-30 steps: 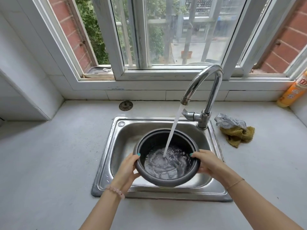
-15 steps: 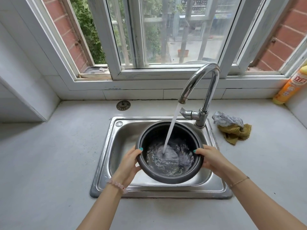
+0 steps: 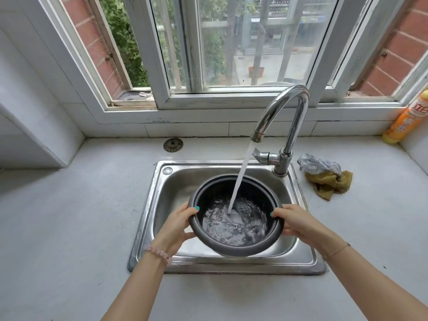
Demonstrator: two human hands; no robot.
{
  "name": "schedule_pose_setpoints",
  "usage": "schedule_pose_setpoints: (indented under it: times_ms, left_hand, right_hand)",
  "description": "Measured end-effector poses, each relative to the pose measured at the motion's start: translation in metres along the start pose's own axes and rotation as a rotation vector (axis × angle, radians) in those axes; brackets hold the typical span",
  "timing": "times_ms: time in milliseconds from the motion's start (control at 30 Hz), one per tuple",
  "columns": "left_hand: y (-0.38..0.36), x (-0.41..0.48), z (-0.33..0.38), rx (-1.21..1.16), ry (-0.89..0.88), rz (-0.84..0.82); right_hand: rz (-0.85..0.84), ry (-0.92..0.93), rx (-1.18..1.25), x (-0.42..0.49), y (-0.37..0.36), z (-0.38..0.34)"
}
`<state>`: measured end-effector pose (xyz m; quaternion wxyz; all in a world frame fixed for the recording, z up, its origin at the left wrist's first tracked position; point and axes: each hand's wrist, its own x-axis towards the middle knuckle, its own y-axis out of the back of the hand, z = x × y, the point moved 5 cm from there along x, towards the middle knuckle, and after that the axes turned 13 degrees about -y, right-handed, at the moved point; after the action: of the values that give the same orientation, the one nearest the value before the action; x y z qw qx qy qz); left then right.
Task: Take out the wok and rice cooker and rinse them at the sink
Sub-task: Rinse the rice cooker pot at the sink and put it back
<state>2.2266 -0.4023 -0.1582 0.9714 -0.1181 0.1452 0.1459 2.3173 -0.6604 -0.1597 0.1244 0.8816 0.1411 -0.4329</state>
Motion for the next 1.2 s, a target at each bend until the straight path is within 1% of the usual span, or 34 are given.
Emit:
schedule_pose_setpoints:
  times_ms: [133,467,633,733,800,867,967,1033,1100,1200]
  left_hand:
    - [0.011,0.005,0.007,0.0,-0.023,0.053]
    - [0.005,0.005,0.001,-0.031,-0.03,0.032]
    - [0.009,0.012,0.0,0.062,0.01,0.051]
    - [0.008,0.015,-0.003,0.116,0.066,0.077]
    - [0.008,0.016,-0.003,0.157,0.104,0.087]
    - [0.01,0.019,0.001,0.221,0.121,0.093]
    - [0.012,0.024,0.022,0.423,0.12,0.077]
    - [0.012,0.027,0.035,0.509,0.132,0.071]
    - [0.014,0.029,0.04,0.499,0.161,0.068]
    - [0.016,0.029,0.03,0.376,0.216,0.088]
  right_hand:
    - [-0.035,0.004,-0.006,0.006,-0.015,-0.006]
    - [0.046,0.061,0.009,0.008,-0.009,-0.007]
    - [0.109,0.075,-0.074,0.01,-0.01,-0.016]
    - [0.152,0.09,-0.206,0.007,-0.008,-0.027]
    - [0.163,0.061,-0.28,0.005,-0.005,-0.034]
    - [0.149,-0.013,-0.302,0.005,-0.002,-0.038]
    - [0.063,-0.167,-0.356,-0.001,-0.007,-0.035]
    - [0.017,-0.225,-0.395,-0.005,-0.012,-0.032]
    - [0.027,-0.205,-0.389,-0.009,-0.013,-0.035]
    - [0.116,-0.089,-0.428,-0.016,-0.01,-0.051]
